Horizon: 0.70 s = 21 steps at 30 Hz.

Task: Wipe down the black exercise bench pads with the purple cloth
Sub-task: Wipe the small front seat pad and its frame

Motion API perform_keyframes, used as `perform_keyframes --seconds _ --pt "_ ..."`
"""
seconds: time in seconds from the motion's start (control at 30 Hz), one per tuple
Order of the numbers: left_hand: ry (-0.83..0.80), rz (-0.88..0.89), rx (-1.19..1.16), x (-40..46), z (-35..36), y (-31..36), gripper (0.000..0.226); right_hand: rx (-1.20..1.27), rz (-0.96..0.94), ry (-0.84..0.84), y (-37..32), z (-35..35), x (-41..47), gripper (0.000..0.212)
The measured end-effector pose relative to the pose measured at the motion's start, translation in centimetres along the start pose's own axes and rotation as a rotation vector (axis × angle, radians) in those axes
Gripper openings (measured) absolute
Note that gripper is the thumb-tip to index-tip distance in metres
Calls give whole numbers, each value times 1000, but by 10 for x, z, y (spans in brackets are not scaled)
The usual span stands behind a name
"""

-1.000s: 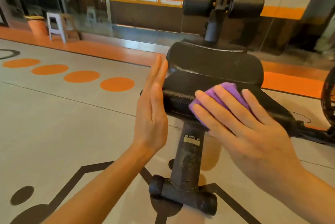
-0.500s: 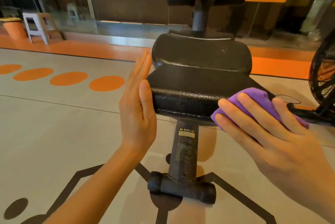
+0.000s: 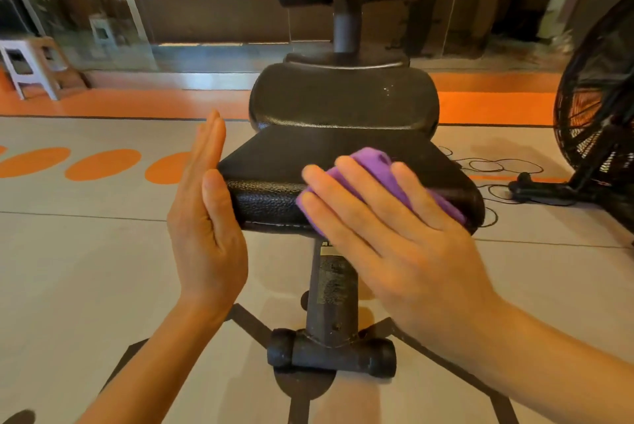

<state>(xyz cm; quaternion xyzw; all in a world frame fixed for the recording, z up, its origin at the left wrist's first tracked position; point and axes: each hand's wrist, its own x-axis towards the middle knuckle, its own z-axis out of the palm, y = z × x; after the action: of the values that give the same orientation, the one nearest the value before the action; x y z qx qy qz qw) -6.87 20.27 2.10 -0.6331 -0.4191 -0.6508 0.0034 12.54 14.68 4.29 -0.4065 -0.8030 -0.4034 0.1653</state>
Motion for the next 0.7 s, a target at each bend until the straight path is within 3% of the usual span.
perform_keyframes --seconds 0.13,0.27,0.43,0.57,0.7 --pt "-67 -28 75 0 -8 2 51 93 -49 -18 7 -1 7 50" --pt "-50 -52 130 0 -8 7 56 118 80 -90 47 -11 -56 49" --pt "-72 -71 243 -1 -9 13 54 214 119 43 1 -8 5 48" --pt "-185 136 417 5 -13 31 52 300 72 -2 35 -4 -28 48" --pt "-351 345 460 9 20 68 50 601 274 28 48 -4 -48 47"
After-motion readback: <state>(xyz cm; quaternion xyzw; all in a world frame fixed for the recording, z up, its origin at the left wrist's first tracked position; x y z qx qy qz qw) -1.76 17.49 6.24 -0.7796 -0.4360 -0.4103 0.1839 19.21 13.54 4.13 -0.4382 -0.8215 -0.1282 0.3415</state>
